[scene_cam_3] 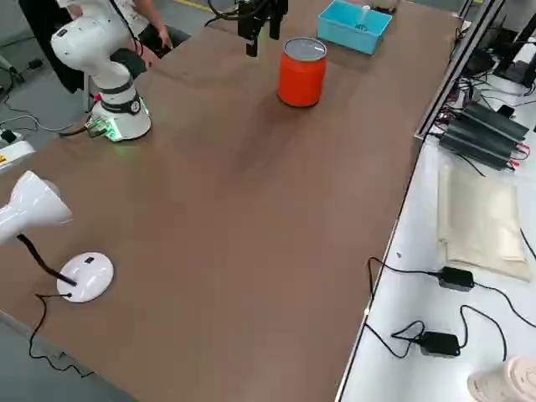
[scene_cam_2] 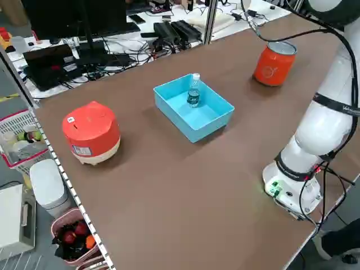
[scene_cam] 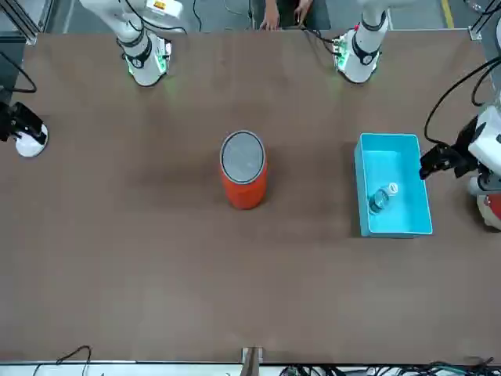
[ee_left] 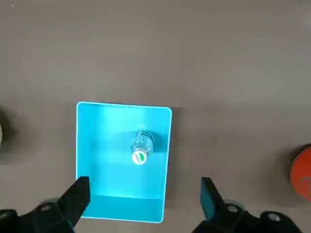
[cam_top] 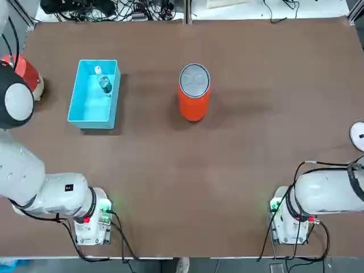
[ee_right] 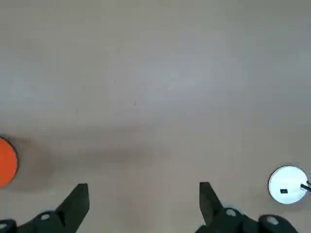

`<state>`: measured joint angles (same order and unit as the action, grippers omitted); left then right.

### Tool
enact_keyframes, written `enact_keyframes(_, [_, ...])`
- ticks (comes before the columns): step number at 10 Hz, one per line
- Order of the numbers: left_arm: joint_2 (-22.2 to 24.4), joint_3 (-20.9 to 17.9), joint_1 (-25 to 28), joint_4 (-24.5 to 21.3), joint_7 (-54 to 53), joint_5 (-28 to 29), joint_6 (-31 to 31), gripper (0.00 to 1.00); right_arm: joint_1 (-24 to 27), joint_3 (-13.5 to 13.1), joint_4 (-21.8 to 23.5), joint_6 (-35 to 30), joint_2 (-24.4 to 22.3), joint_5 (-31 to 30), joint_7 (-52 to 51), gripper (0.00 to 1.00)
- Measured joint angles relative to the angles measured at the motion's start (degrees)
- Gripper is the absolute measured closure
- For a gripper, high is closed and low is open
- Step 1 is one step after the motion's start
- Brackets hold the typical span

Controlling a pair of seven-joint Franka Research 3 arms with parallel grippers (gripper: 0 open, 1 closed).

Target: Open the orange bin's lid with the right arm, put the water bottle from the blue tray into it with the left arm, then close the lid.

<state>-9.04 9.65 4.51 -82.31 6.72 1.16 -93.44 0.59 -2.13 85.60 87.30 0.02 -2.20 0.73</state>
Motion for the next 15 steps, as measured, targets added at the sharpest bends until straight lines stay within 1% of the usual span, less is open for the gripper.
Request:
enact_keyframes(3, [-0.01, 0.06, -0.02, -0.24, -0.15, 0.00, -0.18, 0.00, 0.02, 0.00, 0.00, 0.00, 0.00, 0.04, 0.00, 0.01])
enact_keyframes(4, [-0.09, 0.03, 0.10, -0.64, -0.17, 0.00, -0.19, 0.00, 0.01, 0.06, 0.09, -0.17, 0.01, 0.15, 0.02, 0.05])
enact_keyframes(5, [-0.33, 0.00, 0.48, -1.53, -0.17, 0.00, -0.38, 0.00, -0.05, 0.28, 0.51, -0.51, 0.04, 0.43, 0.56, 0.15])
enact_keyframes(7, [-0.83, -0.03, 2.14, -5.58, -0.63, -0.02, -3.37, 0.00, -1.50, 1.11, 1.81, -0.81, 0.19, 2.24, 4.29, 0.49])
enact_keyframes(8, [-1.01, -0.03, 2.67, -8.87, -0.80, -0.03, -5.93, 0.00, -3.63, 1.34, 2.08, -0.81, 0.19, 2.54, 7.77, 0.63])
enact_keyframes(9, [-1.02, -0.02, 3.07, -12.54, -0.85, -0.03, -8.91, 0.00, -6.59, 1.53, 2.14, -0.82, 0.19, 2.72, 12.21, 0.74])
enact_keyframes(10, [-0.75, -0.01, 3.19, -16.71, -0.86, -0.03, -12.62, 0.00, -10.17, 1.71, 2.22, -0.76, 0.19, 2.83, 17.37, 0.78])
enact_keyframes(11, [0.22, 0.05, 3.17, -21.66, -0.86, -0.03, -17.02, 0.00, -13.88, 1.85, 2.41, -0.42, 0.21, 2.94, 22.86, 0.85])
enact_keyframes(13, [3.14, 0.12, 3.15, -32.03, -0.86, -0.03, -26.06, 0.00, -20.23, 2.01, 3.03, 1.28, 0.55, 3.71, 31.52, 0.91])
enact_keyframes(15, [3.73, 0.14, 3.17, -39.19, -0.86, -0.03, -34.23, 0.04, -25.74, 2.01, 5.59, 6.89, 1.10, 4.28, 38.81, 0.91])
